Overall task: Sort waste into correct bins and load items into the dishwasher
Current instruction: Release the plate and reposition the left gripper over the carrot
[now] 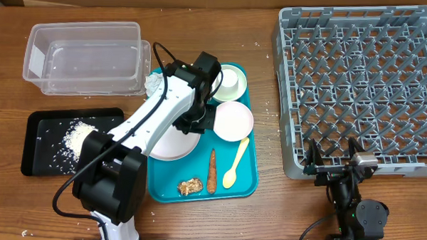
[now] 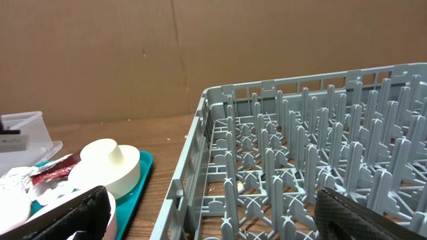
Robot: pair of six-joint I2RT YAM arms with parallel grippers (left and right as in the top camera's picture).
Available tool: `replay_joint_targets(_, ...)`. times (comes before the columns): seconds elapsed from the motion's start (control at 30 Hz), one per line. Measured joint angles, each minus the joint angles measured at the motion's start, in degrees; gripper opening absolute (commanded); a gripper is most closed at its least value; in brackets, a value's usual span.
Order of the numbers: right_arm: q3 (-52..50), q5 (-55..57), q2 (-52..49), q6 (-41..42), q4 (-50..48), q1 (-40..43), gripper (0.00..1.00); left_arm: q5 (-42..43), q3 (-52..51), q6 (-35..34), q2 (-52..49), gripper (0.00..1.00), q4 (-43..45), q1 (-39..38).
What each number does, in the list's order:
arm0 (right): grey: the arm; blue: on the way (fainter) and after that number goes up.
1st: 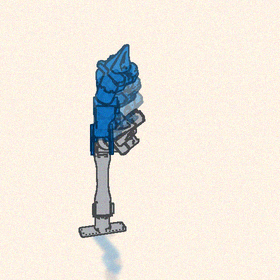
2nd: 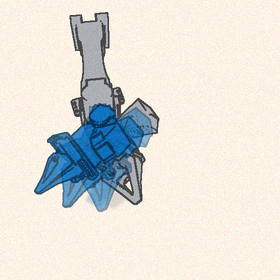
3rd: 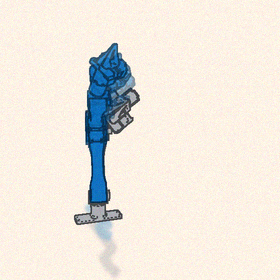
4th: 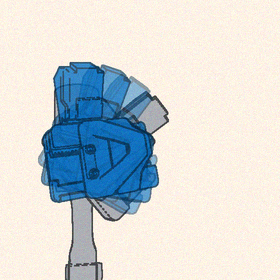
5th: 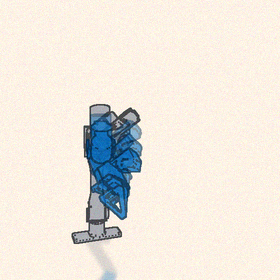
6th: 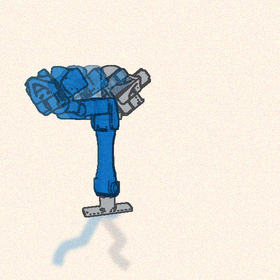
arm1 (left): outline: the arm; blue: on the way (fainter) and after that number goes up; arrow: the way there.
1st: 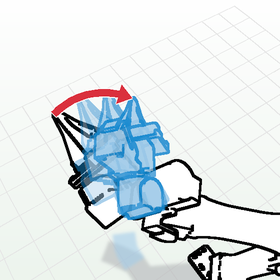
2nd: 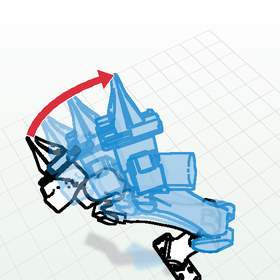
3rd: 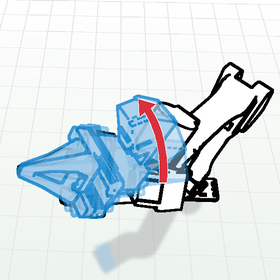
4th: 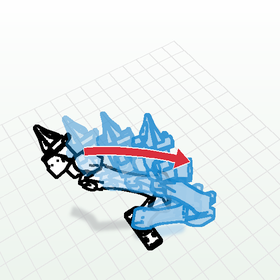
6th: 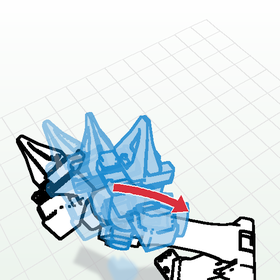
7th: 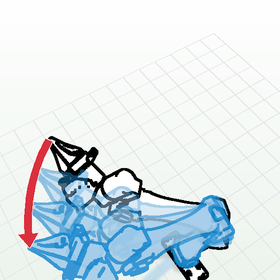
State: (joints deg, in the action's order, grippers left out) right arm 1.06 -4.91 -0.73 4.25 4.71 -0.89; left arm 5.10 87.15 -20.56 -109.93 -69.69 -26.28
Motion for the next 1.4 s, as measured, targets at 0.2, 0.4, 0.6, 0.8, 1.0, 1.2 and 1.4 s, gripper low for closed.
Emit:
replay_joint_targets(0.2, 0.0, 0.0, 0.0, 0.0, 0.0, 0.0, 1.00, 0.7, 4.3, 0.2, 0.0, 0.18, -9.1, -0.1)
replay_joint_targets(0.4, 0.0, 0.0, 0.0, 0.0, 0.0, 0.0, 1.00, -0.7, 4.5, -0.2, 0.0, 0.23, -15.2, -2.4)
replay_joint_targets(0.6, 0.0, 0.0, 0.0, 0.0, 0.0, 0.0, 1.00, -9.3, 3.1, -4.8, 0.0, 0.04, -13.4, -2.4)
replay_joint_targets(0.8, 0.0, 0.0, 0.0, 0.0, 0.0, 0.0, 1.00, -12.5, -1.2, -4.9, 0.0, 0.04, -2.1, 0.2)
replay_joint_targets(1.0, 0.0, 0.0, 0.0, 0.0, 0.0, 0.0, 1.00, -10.1, -7.3, -4.2, 0.0, 0.04, 6.0, 0.8)
replay_joint_targets(1.2, 0.0, 0.0, 0.0, 0.0, 0.0, 0.0, 1.00, -6.1, -13.0, -1.7, 0.0, 0.04, 12.2, 0.8)
replay_joint_targets(1.4, 0.0, 0.0, 0.0, 0.0, 0.0, 0.0, 1.00, -4.5, -14.6, 1.5, 0.0, 0.04, 16.9, 0.8)
